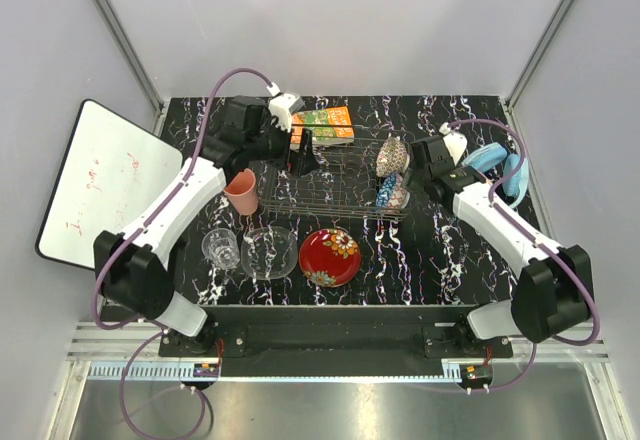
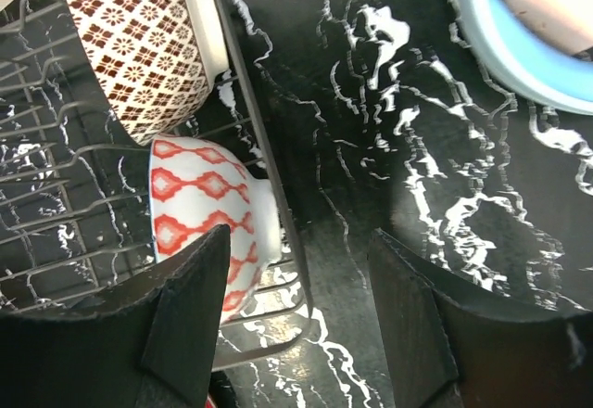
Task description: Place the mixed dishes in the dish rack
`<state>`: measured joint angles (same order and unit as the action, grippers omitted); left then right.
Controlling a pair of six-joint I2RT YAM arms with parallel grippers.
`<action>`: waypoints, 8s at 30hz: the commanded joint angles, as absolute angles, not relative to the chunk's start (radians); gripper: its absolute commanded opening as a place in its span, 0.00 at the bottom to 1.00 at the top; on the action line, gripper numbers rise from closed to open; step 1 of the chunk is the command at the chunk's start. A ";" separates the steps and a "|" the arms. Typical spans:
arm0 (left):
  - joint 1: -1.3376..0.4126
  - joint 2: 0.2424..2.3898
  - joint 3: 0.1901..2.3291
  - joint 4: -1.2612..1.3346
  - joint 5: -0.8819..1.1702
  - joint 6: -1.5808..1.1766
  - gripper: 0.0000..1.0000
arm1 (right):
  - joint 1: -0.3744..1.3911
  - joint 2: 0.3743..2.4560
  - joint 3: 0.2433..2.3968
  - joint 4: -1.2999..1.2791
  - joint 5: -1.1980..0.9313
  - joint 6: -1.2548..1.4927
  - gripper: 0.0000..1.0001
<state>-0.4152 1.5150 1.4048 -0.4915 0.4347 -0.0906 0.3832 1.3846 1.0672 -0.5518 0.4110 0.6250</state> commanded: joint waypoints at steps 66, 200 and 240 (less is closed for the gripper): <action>-0.667 1.344 1.046 -0.561 0.330 0.110 0.99 | 0.190 1.284 1.048 -0.586 0.374 0.631 0.67; -0.583 1.242 1.252 -0.730 -0.104 0.265 0.99 | 1.016 0.858 0.609 -0.563 0.407 1.089 0.73; -0.611 1.239 1.361 -0.818 -0.207 0.293 0.99 | 0.857 1.075 0.376 -0.477 0.365 1.588 0.08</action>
<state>-0.6052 1.2633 1.3361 -0.8303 -0.1642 0.2737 0.8425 1.0603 0.3954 -0.4252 0.3016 1.5688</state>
